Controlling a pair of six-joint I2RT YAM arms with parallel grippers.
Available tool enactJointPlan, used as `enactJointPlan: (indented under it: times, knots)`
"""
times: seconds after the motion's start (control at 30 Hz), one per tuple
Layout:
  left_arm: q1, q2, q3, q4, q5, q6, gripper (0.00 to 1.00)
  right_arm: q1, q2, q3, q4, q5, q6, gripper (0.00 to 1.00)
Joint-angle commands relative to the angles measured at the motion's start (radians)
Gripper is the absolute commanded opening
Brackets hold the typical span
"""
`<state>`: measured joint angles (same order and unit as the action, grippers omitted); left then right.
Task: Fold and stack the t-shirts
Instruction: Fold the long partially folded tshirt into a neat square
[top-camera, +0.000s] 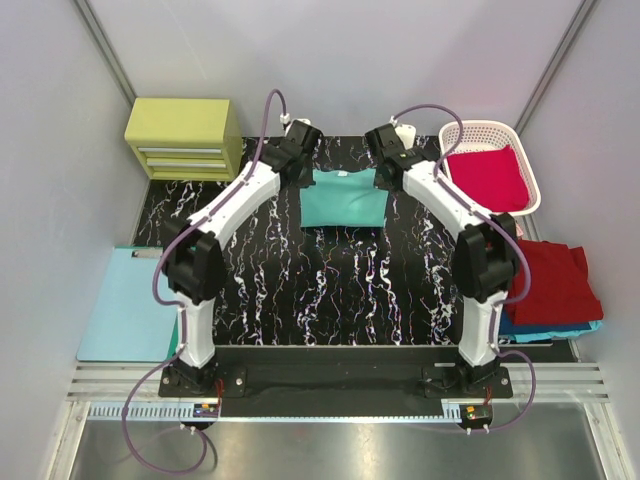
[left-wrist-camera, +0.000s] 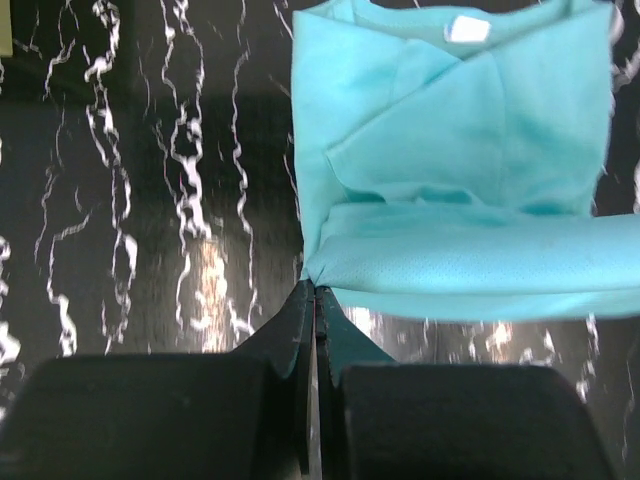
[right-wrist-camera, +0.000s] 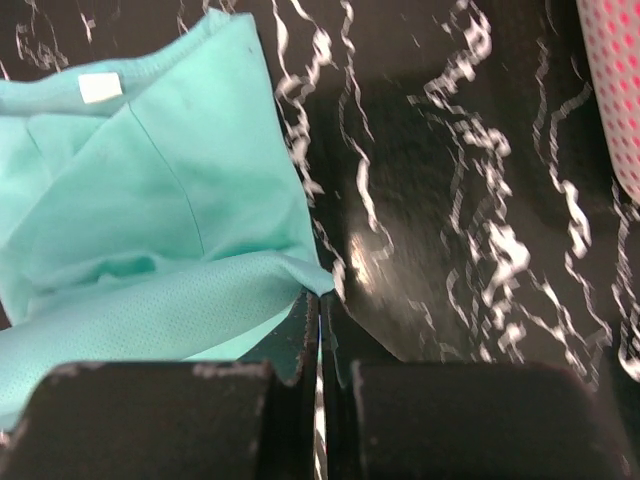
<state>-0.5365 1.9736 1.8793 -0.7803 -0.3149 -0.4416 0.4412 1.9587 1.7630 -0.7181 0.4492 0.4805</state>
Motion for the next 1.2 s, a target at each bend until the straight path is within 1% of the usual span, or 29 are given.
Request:
enactJointPlan:
  times: [0.0,0.03,0.13,0.17,0.23,0.3,0.43,0.47,0.53,0.7,0.73,0.8,0.87,0.9,0.97,1.0,1.1,1.17]
  knots:
    - [0.053,0.093,0.124,0.012,-0.030,0.009,0.00,-0.018,0.120,0.145,0.065,0.062,-0.052,0.00]
    - [0.061,0.125,0.139,0.012,-0.018,0.001,0.00,-0.018,0.144,0.200,0.066,0.065,-0.057,0.00]
    - [0.082,0.181,0.190,0.015,-0.004,-0.003,0.00,-0.022,0.232,0.298,0.066,0.065,-0.072,0.00]
    - [0.087,0.194,0.216,0.015,0.000,-0.003,0.00,-0.025,0.271,0.321,0.065,0.060,-0.075,0.00]
    - [0.098,0.223,0.242,0.016,0.023,0.006,0.00,-0.029,0.298,0.366,0.052,0.037,-0.077,0.00]
    - [0.095,0.214,0.247,0.016,0.046,0.003,0.00,-0.027,0.302,0.359,0.048,0.016,-0.060,0.00]
    - [0.090,0.134,0.155,0.033,0.046,-0.014,0.00,-0.027,0.235,0.231,0.057,0.045,-0.060,0.00]
    - [0.086,0.087,0.097,0.059,0.043,-0.009,0.00,-0.027,0.215,0.202,0.066,0.052,-0.062,0.00]
    - [0.079,0.041,0.023,0.088,0.031,-0.003,0.00,-0.027,0.151,0.126,0.085,0.062,-0.059,0.00]
    - [0.038,-0.097,-0.075,0.101,-0.012,0.000,0.00,-0.001,0.013,-0.031,0.085,0.071,-0.040,0.00]
    - [0.018,-0.117,-0.112,0.104,-0.024,0.001,0.00,0.023,-0.035,-0.055,0.085,0.080,-0.042,0.00]
    - [0.001,-0.180,-0.161,0.107,-0.050,-0.006,0.00,0.051,-0.078,-0.132,0.083,0.108,-0.033,0.00]
    - [-0.023,-0.226,-0.244,0.108,-0.059,-0.017,0.00,0.102,-0.139,-0.207,0.072,0.134,-0.016,0.00]
    - [-0.034,-0.272,-0.276,0.108,-0.072,-0.031,0.00,0.120,-0.176,-0.230,0.066,0.140,-0.008,0.00]
    - [-0.065,-0.318,-0.376,0.116,-0.088,-0.045,0.00,0.164,-0.213,-0.293,0.042,0.144,0.022,0.00]
    - [-0.075,-0.370,-0.446,0.121,-0.093,-0.061,0.00,0.178,-0.248,-0.315,0.036,0.147,0.035,0.00]
    - [-0.121,-0.435,-0.564,0.125,-0.095,-0.089,0.00,0.226,-0.322,-0.396,0.003,0.148,0.076,0.00]
    - [-0.149,-0.489,-0.615,0.124,-0.089,-0.107,0.00,0.246,-0.360,-0.453,-0.024,0.146,0.107,0.00]
